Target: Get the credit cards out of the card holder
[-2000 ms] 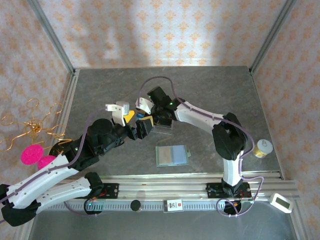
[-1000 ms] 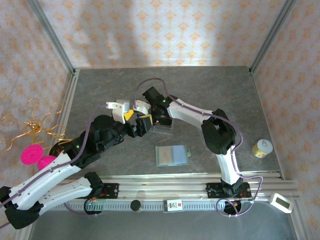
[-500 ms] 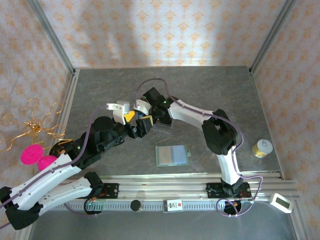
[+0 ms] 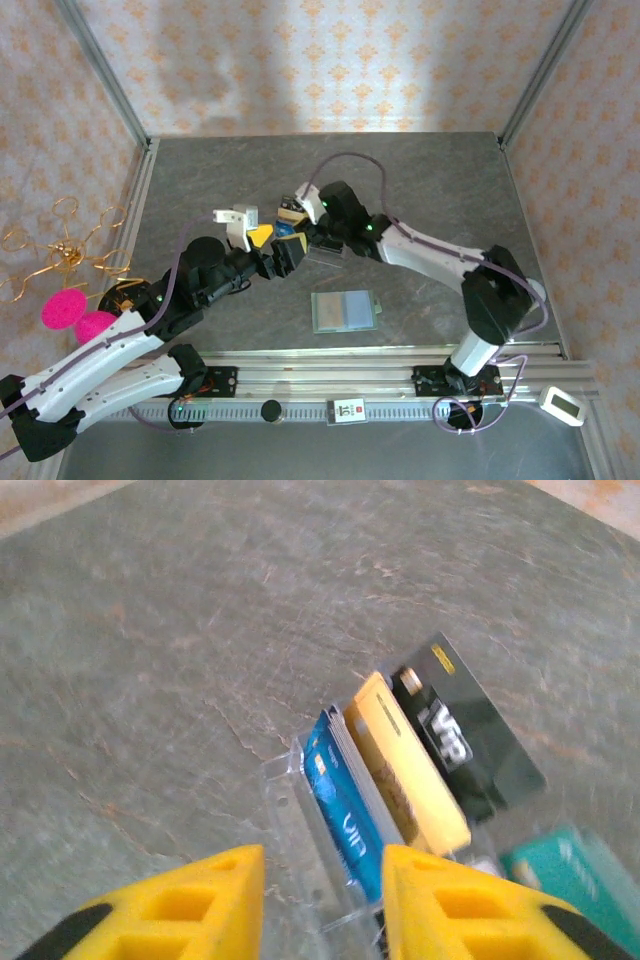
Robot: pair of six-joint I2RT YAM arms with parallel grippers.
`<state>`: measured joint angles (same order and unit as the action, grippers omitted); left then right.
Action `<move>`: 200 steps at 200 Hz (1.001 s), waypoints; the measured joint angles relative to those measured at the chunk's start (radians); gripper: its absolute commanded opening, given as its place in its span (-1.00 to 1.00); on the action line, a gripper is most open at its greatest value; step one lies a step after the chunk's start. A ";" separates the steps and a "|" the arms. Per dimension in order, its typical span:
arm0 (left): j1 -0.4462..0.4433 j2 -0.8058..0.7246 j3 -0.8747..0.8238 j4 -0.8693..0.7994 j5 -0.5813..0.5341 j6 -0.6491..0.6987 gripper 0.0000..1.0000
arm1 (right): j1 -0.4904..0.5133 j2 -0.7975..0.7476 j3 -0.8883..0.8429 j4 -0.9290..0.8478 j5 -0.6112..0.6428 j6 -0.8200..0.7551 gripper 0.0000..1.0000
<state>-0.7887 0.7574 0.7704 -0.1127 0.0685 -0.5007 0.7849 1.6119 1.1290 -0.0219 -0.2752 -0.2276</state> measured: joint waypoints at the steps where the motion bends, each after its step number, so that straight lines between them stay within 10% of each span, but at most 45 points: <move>1: 0.000 -0.001 -0.003 0.005 0.003 0.000 0.99 | 0.000 -0.005 -0.007 0.006 0.002 0.005 -0.23; 78: 0.000 0.032 -0.245 0.231 0.131 -0.145 0.98 | 0.196 -0.295 -0.413 0.011 0.232 0.476 -0.15; 200: 0.004 0.034 -0.400 0.193 -0.006 -0.184 0.22 | 0.480 -0.008 -0.391 -0.111 0.509 0.676 -0.26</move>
<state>-0.7845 0.7914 0.3702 0.0807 0.0620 -0.6846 1.2644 1.6039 0.7383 -0.1333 0.2333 0.4484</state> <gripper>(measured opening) 0.651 0.434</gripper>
